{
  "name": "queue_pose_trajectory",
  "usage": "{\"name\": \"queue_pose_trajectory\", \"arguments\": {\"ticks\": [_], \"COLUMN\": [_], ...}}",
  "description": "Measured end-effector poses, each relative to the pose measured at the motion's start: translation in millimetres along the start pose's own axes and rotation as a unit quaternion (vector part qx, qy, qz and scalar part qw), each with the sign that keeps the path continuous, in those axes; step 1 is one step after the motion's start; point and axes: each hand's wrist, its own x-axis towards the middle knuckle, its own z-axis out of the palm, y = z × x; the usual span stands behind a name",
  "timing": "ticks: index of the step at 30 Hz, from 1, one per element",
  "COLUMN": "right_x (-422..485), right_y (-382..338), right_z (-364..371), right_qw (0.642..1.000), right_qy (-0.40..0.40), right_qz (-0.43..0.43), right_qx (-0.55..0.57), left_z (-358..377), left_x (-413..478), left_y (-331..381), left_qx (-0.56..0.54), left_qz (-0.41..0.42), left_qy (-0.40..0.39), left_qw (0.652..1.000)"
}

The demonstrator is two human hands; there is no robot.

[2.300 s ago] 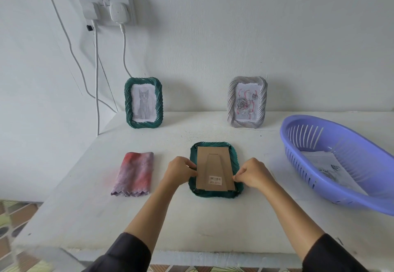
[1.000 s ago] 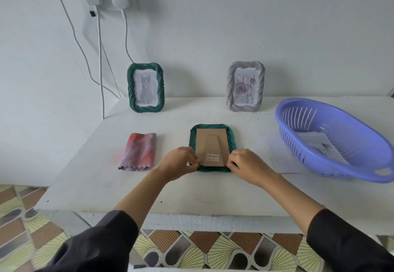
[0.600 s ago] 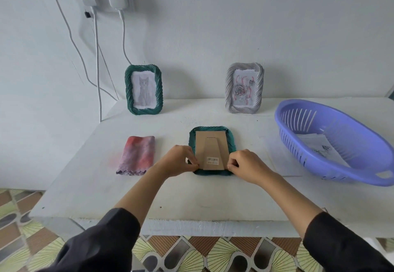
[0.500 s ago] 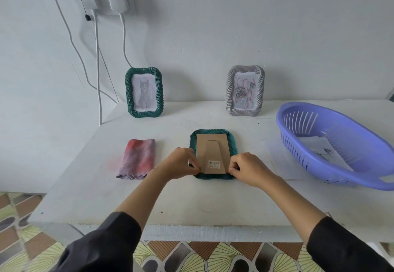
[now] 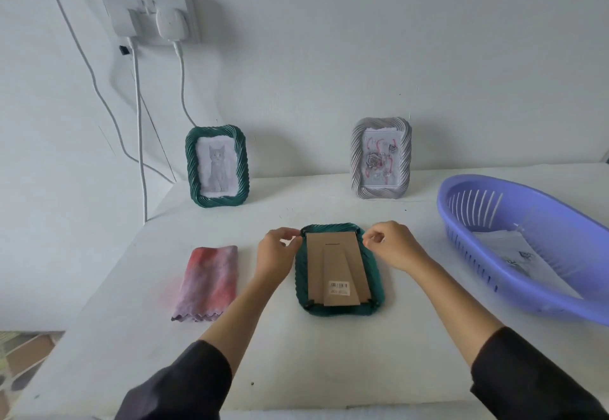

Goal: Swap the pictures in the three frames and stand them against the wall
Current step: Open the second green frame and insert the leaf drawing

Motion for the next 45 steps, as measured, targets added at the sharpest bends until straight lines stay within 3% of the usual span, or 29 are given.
{"name": "queue_pose_trajectory", "arguments": {"ticks": [9, 35, 45], "right_x": [46, 40, 36], "right_y": [-3, -2, -2], "right_z": [28, 38, 42], "right_qw": [0.997, 0.995, 0.99], "right_qy": [0.028, 0.062, 0.074], "right_qz": [0.005, -0.006, -0.011], "right_qx": [-0.066, -0.082, -0.119], "left_z": [28, 27, 27], "left_x": [33, 40, 35], "left_y": [7, 3, 4], "left_qx": [0.171, 0.135, 0.102], "left_qz": [0.057, 0.08, 0.054], "left_qy": [-0.015, -0.035, -0.024], "left_qw": [0.983, 0.987, 0.993]}}
